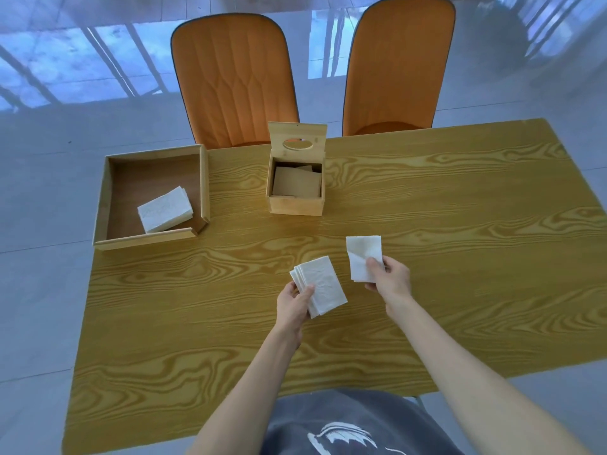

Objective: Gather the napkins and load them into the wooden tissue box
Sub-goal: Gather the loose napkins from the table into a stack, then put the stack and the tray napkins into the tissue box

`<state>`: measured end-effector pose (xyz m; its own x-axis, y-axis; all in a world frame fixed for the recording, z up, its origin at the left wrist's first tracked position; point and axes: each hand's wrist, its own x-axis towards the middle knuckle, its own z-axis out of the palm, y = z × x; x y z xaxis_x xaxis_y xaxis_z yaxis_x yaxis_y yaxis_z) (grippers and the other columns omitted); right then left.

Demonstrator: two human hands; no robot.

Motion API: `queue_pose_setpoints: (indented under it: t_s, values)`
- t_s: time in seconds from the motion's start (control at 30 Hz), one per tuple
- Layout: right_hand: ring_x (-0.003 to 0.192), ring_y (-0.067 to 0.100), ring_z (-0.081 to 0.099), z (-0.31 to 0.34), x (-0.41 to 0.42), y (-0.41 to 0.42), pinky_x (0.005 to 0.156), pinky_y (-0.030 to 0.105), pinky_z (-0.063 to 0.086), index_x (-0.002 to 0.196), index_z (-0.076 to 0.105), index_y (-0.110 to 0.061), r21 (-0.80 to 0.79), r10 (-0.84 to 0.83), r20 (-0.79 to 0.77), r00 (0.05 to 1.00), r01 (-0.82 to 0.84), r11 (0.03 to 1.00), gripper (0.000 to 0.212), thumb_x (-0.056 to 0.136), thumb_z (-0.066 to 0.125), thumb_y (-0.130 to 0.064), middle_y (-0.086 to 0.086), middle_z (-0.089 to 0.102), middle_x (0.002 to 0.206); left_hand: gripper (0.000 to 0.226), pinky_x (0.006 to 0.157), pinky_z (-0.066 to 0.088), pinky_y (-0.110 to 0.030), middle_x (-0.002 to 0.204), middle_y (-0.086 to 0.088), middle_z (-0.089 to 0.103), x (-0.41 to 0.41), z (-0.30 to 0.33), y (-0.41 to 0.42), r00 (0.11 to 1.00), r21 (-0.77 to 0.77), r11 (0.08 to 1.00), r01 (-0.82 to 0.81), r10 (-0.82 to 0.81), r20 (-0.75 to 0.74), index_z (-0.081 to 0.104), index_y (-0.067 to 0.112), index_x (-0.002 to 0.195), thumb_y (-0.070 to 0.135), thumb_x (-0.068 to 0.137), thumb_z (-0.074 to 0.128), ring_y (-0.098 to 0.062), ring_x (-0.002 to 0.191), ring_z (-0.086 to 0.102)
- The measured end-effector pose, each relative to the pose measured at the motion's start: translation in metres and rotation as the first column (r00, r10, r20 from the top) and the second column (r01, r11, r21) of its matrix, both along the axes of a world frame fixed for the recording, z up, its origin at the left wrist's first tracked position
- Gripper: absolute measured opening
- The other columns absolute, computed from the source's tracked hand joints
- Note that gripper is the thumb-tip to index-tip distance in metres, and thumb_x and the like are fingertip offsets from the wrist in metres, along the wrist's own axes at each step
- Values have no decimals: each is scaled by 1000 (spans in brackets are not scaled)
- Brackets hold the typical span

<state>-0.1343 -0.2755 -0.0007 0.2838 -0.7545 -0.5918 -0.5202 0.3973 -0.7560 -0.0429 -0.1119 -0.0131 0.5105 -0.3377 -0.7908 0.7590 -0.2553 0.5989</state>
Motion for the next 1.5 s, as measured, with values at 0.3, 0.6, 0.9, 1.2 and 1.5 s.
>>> queue_pose_setpoints:
  t_s: [0.3,0.6,0.9,1.2,1.5]
  values:
    - [60,1,62,3,7,60,50,14,46,99,71,-12,37,317,148,937,-326,945,13,92,67,-21,-5,69,78,20,66,58,-34,102,-9,74,-3,10,22,998,-115,992,-55,53,-24,65,13,114,15,95,61,-24,87,70]
    - [101,17,61,-5,14,81,89,32,50,113,69,-17,-274,427,-143,893,-450,850,41,79,79,-38,-1,64,109,37,81,57,-42,106,-11,74,5,16,42,999,-223,975,-6,-6,-52,64,15,117,41,91,64,-25,92,70]
    - [80,12,68,11,0,74,66,25,53,104,71,-15,-7,410,113,905,-412,911,32,75,85,-23,-1,75,89,34,72,58,-33,106,-15,71,23,13,53,1000,-301,953,9,-12,-8,63,7,117,3,84,73,-26,93,69]
    - [67,8,63,4,-3,73,66,24,51,88,72,-31,-422,565,-197,801,-589,689,19,75,83,-24,-15,71,81,32,72,43,-24,102,15,68,46,7,72,581,387,835,390,-549,600,70,30,104,27,74,80,-9,85,56]
    - [77,8,68,3,0,73,78,26,56,96,74,-25,-416,556,-169,814,-570,708,20,79,80,-16,-11,73,86,22,73,55,-34,76,14,68,43,14,62,568,351,840,413,-539,622,73,27,95,14,78,76,-1,59,59]
